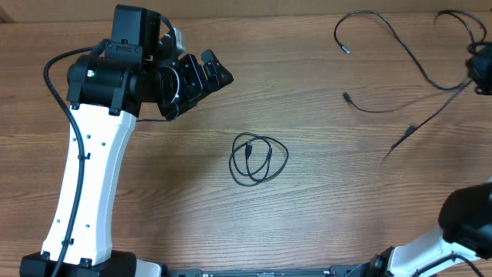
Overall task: Untangle cables
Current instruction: 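Carry the cable to the upper right with the right gripper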
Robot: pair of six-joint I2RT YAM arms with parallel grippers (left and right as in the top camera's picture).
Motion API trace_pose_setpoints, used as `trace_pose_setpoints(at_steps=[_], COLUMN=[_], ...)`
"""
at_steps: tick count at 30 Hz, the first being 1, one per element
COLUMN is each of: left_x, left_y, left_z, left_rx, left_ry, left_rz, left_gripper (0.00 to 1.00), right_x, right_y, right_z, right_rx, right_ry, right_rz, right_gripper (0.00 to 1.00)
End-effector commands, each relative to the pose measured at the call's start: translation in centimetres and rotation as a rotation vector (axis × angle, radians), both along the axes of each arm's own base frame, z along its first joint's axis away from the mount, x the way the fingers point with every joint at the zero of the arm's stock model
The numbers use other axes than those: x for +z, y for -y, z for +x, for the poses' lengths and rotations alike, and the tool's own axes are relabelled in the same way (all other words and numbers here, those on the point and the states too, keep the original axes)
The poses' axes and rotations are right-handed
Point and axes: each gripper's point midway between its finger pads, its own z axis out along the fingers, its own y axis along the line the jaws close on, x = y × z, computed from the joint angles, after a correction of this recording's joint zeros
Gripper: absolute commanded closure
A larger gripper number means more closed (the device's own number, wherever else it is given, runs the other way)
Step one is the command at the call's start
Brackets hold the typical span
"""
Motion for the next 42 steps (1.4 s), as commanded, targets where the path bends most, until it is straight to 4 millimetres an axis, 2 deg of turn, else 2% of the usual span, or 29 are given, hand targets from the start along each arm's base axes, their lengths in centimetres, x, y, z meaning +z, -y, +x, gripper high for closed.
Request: trace_pose_setpoints(at_steps=[1, 4, 6, 14, 16, 18, 19, 22, 23, 26, 29, 34, 37, 40, 42], left_x=[1.2, 1.2, 1.1, 1.1, 1.1, 1.1, 1.1, 1.2, 1.2, 1.1, 1.1, 1.1, 1.1, 1.1, 1.1], left_y=[0.0, 0.0, -0.1, -0.1, -0.1, -0.1, -0.1, -0.1, -0.1, -0.1, -0.1, -0.1, -0.1, -0.1, -0.1], left_z=[-0.2, -0.2, -0.2, -0.2, -0.2, -0.1, -0.1, -0.1, -0.1, -0.1, -0.2, -0.2, -0.2, -0.2, -0.2], left_rx=[-0.015, -0.014, -0.011, -0.01, -0.01, -0.012, -0.013, -0.012, -0.012, -0.013, -0.016, -0.016, -0.017, -0.026, -0.03], left_ry=[0.048, 0.049, 0.05, 0.05, 0.051, 0.052, 0.053, 0.054, 0.054, 0.054, 0.054, 0.053, 0.053, 0.06, 0.064], left_rz=[0.009, 0.012, 0.018, 0.018, 0.018, 0.019, 0.019, 0.019, 0.019, 0.019, 0.02, 0.02, 0.02, 0.025, 0.028], left_gripper=[0.0, 0.0, 0.0, 0.0, 0.0, 0.0, 0.0, 0.0, 0.0, 0.0, 0.0, 0.0, 0.0, 0.0, 0.0], right_x=[-0.7, -1.8, -2.6, -7.3, -8.5, -9.6, -10.0, -10.3, -10.3, -10.4, -10.4, -10.0, -9.8, -10.1, -10.6], right_y=[3.7, 5.8, 6.5, 7.3, 7.3, 7.2, 7.2, 7.2, 7.2, 7.1, 7.4, 9.6, 10.4, 10.0, 8.6], right_z=[-1.6, -2.5, -2.5, -1.9, -1.9, -2.0, -2.0, -2.0, -2.0, -2.2, -3.0, -5.9, -7.2, -7.3, -6.4], right_rx=[-0.148, -0.229, -0.239, -0.24, -0.238, -0.236, -0.235, -0.234, -0.234, -0.234, -0.247, -0.317, -0.363, -0.36, -0.314], right_ry=[-0.053, -0.091, -0.1, -0.194, -0.224, -0.253, -0.261, -0.269, -0.269, -0.276, -0.31, -0.434, -0.466, -0.452, -0.414], right_rz=[-0.072, -0.09, -0.079, -0.033, -0.018, -0.003, 0.002, 0.006, 0.006, 0.009, -0.016, -0.15, -0.171, -0.115, -0.024], right_gripper=[0.96, 0.96, 0.96, 0.85, 0.7, 0.36, 0.27, 0.09, 0.05, 0.0, 0.0, 0.0, 0.0, 0.0, 0.0])
